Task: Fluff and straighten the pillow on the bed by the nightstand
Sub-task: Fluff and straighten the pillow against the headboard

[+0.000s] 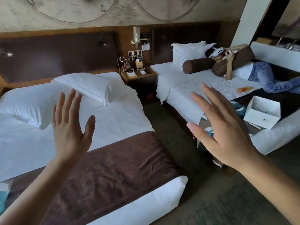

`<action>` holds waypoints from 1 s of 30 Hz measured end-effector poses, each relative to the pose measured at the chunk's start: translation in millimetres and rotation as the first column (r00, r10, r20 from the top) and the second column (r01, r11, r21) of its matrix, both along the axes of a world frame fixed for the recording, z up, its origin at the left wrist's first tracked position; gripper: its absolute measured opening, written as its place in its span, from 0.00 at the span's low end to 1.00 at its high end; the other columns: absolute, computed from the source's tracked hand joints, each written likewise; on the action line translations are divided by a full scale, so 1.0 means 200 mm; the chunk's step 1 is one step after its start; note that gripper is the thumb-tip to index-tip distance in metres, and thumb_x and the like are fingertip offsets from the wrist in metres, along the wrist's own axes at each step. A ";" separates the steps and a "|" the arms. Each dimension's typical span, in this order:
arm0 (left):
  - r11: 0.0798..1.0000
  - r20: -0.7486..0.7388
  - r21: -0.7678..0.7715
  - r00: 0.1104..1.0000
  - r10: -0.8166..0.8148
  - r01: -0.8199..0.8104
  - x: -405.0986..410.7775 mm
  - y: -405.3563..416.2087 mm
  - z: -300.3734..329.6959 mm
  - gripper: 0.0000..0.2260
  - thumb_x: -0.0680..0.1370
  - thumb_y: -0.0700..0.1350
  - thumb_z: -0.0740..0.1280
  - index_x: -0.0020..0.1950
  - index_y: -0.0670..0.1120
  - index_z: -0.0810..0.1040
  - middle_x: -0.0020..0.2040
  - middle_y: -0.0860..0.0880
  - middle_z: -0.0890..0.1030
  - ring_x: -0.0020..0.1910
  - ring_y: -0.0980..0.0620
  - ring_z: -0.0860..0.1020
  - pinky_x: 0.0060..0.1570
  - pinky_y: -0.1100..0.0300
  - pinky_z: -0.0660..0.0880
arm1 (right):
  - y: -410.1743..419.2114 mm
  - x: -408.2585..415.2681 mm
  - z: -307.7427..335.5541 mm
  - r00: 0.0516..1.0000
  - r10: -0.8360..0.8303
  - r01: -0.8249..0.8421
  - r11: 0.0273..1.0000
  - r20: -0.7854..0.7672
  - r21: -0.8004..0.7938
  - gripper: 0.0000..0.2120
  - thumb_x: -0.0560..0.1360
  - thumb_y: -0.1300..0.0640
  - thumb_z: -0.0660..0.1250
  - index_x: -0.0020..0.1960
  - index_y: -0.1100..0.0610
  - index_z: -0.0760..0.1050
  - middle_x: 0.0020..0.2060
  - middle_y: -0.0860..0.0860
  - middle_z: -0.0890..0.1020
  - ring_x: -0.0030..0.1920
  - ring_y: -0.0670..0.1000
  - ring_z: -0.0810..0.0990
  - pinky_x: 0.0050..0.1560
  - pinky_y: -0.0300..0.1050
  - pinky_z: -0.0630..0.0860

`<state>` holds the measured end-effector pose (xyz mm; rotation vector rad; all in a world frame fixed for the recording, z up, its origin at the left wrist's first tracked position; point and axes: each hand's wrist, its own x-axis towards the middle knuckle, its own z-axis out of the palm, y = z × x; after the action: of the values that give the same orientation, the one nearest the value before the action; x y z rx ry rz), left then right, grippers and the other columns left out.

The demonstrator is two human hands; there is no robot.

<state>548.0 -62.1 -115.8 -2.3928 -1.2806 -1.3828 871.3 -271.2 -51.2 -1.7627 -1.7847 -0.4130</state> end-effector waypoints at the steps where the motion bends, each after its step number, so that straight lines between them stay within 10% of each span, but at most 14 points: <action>1: 1.000 -0.006 -0.003 1.000 0.009 -0.010 0.07 0.06 -0.01 0.27 0.86 0.55 0.56 0.83 0.46 0.60 0.85 0.46 0.60 0.86 0.44 0.52 0.84 0.42 0.49 | 0.06 0.06 0.00 1.000 -0.003 0.003 1.000 -0.007 -0.011 0.32 0.81 0.40 0.59 0.81 0.53 0.62 0.82 0.55 0.60 0.82 0.58 0.59 0.73 0.66 0.69; 11: 0.994 -0.034 0.081 0.997 -0.069 0.072 0.72 0.49 0.00 0.25 0.87 0.53 0.58 0.83 0.47 0.61 0.85 0.46 0.58 0.86 0.40 0.53 0.81 0.36 0.54 | 0.47 0.63 -0.01 1.000 0.017 -0.017 1.000 0.015 -0.004 0.31 0.82 0.41 0.61 0.81 0.53 0.62 0.82 0.54 0.60 0.81 0.56 0.60 0.73 0.61 0.69; 30: 0.957 -0.138 0.140 0.952 0.272 -0.253 1.69 0.46 0.25 0.22 0.86 0.48 0.62 0.79 0.43 0.70 0.83 0.38 0.62 0.83 0.32 0.55 0.81 0.34 0.53 | 1.25 1.70 -0.04 0.919 0.394 -0.395 0.917 0.025 0.049 0.30 0.84 0.40 0.59 0.81 0.51 0.63 0.83 0.54 0.59 0.83 0.58 0.55 0.77 0.65 0.61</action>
<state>885.4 29.5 -65.9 -2.1121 -1.3712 -1.1394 1211.1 -21.5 -59.5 -1.3178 -2.0581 -0.3005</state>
